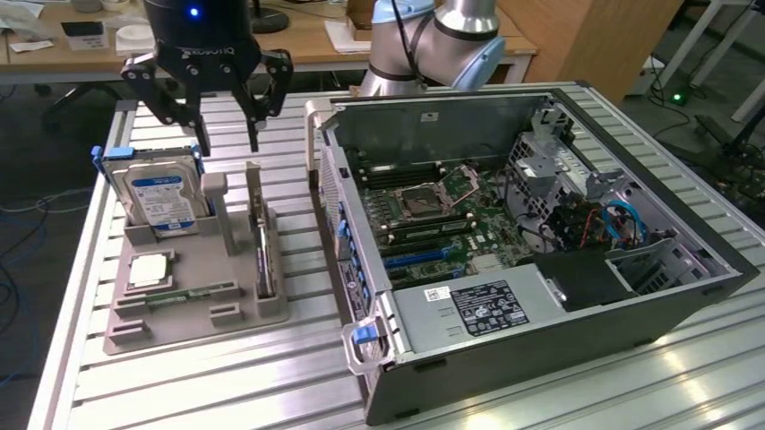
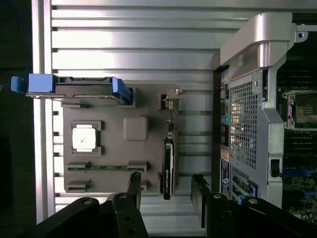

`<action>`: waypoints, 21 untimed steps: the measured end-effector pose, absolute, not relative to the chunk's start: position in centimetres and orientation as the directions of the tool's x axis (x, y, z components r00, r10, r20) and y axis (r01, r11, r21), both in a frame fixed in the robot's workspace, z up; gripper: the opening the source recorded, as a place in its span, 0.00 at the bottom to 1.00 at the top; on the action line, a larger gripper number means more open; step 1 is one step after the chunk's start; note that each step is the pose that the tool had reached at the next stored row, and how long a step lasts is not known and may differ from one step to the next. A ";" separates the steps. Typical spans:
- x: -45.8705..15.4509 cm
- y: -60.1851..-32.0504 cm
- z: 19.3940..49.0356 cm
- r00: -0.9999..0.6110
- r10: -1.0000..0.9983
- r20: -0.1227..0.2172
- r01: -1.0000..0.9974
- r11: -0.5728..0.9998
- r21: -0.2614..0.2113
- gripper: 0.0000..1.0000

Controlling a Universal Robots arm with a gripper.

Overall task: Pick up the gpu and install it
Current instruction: 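Pick up the gpu and move the gpu toward the slot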

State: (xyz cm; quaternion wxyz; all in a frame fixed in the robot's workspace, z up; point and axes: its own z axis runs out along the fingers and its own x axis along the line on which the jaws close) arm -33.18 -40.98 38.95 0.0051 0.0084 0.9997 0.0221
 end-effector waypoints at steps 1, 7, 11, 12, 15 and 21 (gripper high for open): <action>-33.2 -41.0 38.9 -1.000 0.011 -0.010 0.011 0.999 0.044 0.53; -33.2 -41.2 38.3 -1.000 -0.018 -0.010 -0.019 0.999 0.044 0.53; -33.2 -41.4 37.7 -1.000 -0.019 -0.010 -0.019 0.999 0.044 0.53; -33.2 -41.5 37.5 -1.000 -0.019 -0.010 -0.019 0.999 0.044 0.53; -33.2 -41.7 36.9 -1.000 -0.019 -0.010 -0.019 0.999 0.044 0.53; -33.0 -41.8 35.8 -1.000 -0.017 -0.010 -0.017 0.999 0.044 0.53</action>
